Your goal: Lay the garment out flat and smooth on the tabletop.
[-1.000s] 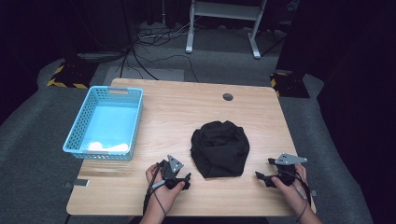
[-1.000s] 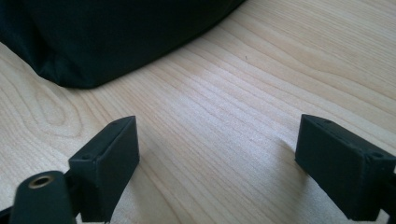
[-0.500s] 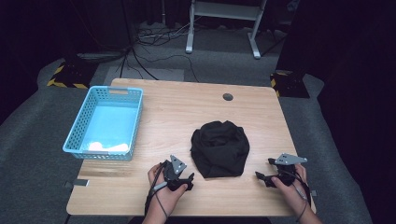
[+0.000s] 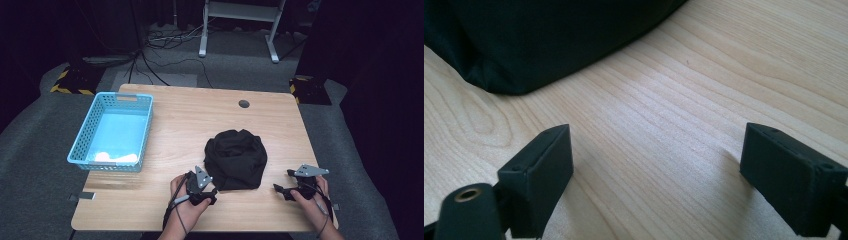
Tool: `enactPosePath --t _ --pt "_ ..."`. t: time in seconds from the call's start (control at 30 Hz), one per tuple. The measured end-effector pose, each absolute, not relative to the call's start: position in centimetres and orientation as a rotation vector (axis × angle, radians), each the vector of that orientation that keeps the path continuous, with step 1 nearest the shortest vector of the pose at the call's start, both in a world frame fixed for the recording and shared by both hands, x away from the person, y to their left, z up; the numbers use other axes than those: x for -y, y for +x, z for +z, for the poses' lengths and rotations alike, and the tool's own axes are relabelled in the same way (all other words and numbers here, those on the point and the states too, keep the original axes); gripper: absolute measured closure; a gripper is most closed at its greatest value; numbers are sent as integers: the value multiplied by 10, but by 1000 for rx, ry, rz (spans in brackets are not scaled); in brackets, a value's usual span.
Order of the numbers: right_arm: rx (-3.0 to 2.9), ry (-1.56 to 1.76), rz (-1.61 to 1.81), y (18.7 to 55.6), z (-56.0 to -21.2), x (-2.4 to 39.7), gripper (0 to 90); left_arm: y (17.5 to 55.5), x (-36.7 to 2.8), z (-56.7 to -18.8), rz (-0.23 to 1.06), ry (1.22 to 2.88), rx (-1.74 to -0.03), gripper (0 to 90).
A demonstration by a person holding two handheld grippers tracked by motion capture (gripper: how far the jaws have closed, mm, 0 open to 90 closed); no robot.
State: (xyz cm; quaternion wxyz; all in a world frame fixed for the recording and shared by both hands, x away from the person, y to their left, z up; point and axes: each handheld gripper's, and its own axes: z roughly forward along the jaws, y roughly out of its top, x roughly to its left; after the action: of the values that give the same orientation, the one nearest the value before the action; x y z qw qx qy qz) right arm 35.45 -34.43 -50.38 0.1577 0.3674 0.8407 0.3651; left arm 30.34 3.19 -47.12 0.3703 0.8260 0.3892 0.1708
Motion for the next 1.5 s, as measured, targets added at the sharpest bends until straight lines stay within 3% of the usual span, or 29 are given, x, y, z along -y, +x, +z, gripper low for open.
enactPosePath --t 0.67,0.73,0.8,0.87,0.93,1.23,1.5 --pt "-2405 1051 1044 354 -504 344 137 319 10 -497 377 2203 -914 328" --pt "-2404 1051 1043 354 -504 344 138 322 13 -499 397 2207 -899 394" --pt "-2404 1051 1042 354 -504 344 139 324 14 -497 400 2212 -880 546" --pt "-2404 1051 1042 354 -504 344 139 324 15 -495 393 2229 -873 760" --pt "-2404 1051 1043 354 -504 344 142 325 14 -496 403 2227 -865 855" --pt "-2386 1086 1071 354 -502 346 160 328 6 -499 396 2191 -872 874" --pt "-2327 1110 1160 361 -473 342 171 326 6 -501 420 2178 -856 873"
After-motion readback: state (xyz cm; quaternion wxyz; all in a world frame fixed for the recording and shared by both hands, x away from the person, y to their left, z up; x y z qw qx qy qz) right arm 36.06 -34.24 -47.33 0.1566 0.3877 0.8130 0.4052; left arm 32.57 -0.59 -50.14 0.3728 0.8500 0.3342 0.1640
